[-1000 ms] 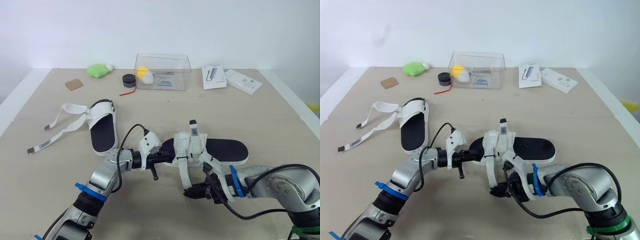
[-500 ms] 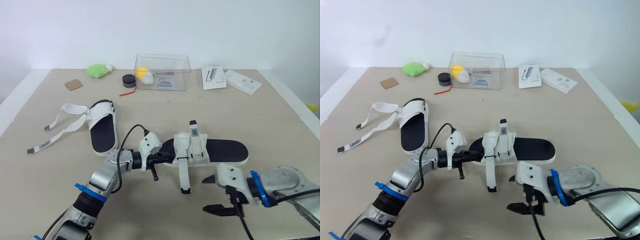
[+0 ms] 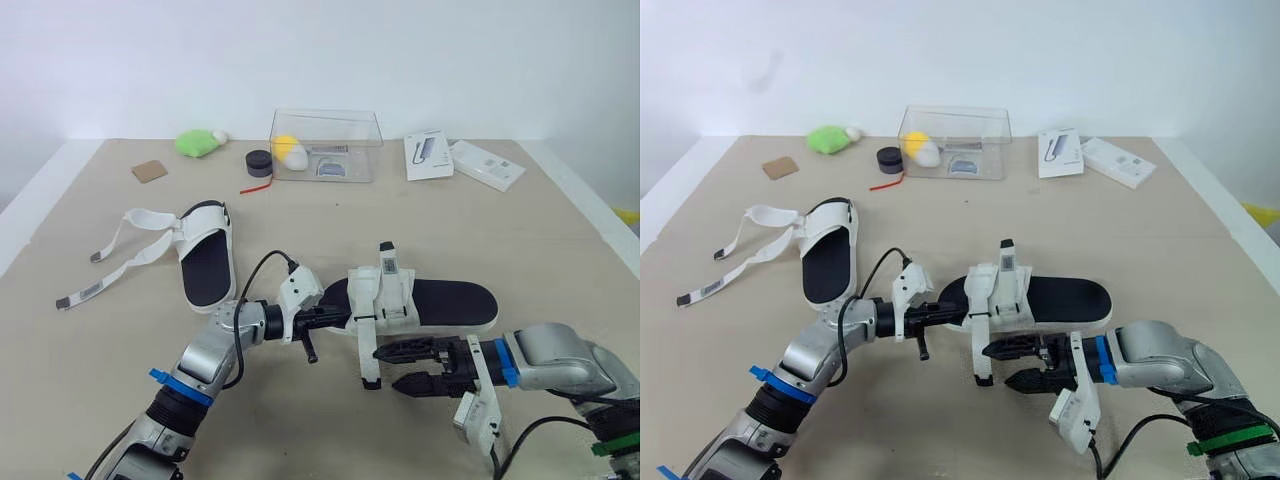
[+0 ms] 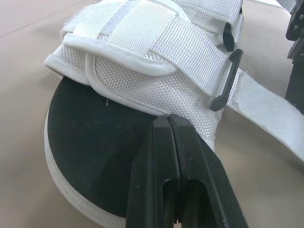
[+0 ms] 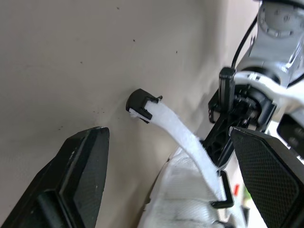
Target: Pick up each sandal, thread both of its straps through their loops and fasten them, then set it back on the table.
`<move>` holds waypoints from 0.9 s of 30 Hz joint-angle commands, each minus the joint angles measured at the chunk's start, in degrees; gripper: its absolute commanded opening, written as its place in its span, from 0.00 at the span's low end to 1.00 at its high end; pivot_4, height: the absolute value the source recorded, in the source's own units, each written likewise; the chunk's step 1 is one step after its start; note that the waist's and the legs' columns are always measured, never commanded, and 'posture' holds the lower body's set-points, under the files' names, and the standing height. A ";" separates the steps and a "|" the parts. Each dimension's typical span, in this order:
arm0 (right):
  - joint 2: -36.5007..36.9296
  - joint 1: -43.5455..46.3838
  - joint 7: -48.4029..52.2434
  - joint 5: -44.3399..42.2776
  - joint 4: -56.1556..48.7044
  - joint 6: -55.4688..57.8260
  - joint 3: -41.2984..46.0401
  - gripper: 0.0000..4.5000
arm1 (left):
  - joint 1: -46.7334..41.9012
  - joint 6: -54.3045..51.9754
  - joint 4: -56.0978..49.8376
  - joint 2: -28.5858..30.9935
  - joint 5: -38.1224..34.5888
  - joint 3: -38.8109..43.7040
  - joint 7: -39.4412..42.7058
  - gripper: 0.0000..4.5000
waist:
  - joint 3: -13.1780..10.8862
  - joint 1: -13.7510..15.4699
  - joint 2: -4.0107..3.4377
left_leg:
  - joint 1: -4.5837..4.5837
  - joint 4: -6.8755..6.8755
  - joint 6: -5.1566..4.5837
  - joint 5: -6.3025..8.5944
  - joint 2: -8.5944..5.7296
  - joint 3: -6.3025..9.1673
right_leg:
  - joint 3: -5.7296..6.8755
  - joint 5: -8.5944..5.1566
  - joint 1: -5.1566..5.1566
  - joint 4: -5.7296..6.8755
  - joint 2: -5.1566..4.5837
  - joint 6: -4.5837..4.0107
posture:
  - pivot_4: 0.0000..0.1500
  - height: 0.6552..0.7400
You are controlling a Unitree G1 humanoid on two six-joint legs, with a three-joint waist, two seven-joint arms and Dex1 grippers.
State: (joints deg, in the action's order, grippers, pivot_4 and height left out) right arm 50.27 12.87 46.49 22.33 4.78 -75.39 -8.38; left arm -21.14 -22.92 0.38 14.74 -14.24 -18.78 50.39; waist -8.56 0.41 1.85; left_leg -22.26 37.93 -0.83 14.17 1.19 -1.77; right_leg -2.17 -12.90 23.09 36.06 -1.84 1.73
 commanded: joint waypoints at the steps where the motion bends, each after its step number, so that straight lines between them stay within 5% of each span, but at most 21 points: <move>1: -1.38 1.61 -3.42 5.76 1.33 -1.51 -0.19 0.97 | 2.23 -3.21 2.34 1.32 1.36 -1.92 0.04 0.00 | 0.00 -0.03 0.03 | 0.11 0.00 0.00 0.00 0.01 -0.03 | -0.03 -0.01 -0.05 0.03 0.00 0.04 | 1.00 1.00; 3: -2.23 2.37 -4.77 6.67 0.71 -0.25 -1.20 0.97 | 2.18 -3.24 2.35 1.29 1.38 -1.96 -0.04 0.00 | 0.04 -0.12 0.09 | 0.26 0.00 0.00 0.00 0.06 -0.10 | -0.07 0.01 -0.11 0.05 0.02 0.02 | 1.00 1.00; 6: -1.94 2.57 -5.96 7.76 0.47 0.77 -2.49 0.79 | 2.10 -3.17 2.53 1.12 1.49 -2.04 -0.09 0.00 | 0.06 -0.14 0.13 | 0.49 0.00 0.00 0.00 0.26 -0.26 | -0.20 0.07 -0.22 0.07 0.19 -0.08 | 1.00 1.00; 14: -1.43 2.78 -9.21 10.05 -0.80 3.04 -5.50 0.01 | 1.49 -2.95 3.34 0.70 1.73 -1.86 0.08 0.00 | 0.06 -0.09 0.10 | 0.64 -0.24 0.00 0.02 0.17 -0.52 | -0.54 -0.02 -0.21 0.12 0.14 -0.04 | 1.00 1.00; 18: 0.44 3.21 -9.38 4.11 -0.73 4.28 -7.97 0.01 | 1.45 -2.88 3.44 0.82 1.78 -1.67 0.12 0.00 | 0.06 -0.09 0.11 | 0.66 -0.25 0.00 0.02 0.12 -0.57 | -0.59 -0.03 -0.20 0.12 0.08 0.00 | 1.00 1.00; 27: 9.37 7.26 1.72 -51.11 -25.87 56.88 -11.22 0.01 | 1.17 -2.43 4.29 1.03 1.94 -1.67 0.43 0.00 | 0.01 -0.04 0.11 | 0.77 -0.29 0.00 0.02 0.21 -0.54 | -0.58 0.00 -0.27 0.13 0.09 -0.01 | 1.00 1.00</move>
State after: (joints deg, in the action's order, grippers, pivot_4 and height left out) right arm 59.46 17.59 48.05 -17.96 -15.77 -30.37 -22.41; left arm -21.50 -23.44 1.12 14.86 -14.14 -18.12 50.53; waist -8.54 0.36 1.96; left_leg -21.50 37.63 -0.83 14.19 1.40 -2.32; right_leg -2.74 -12.89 22.84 36.19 -1.76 1.72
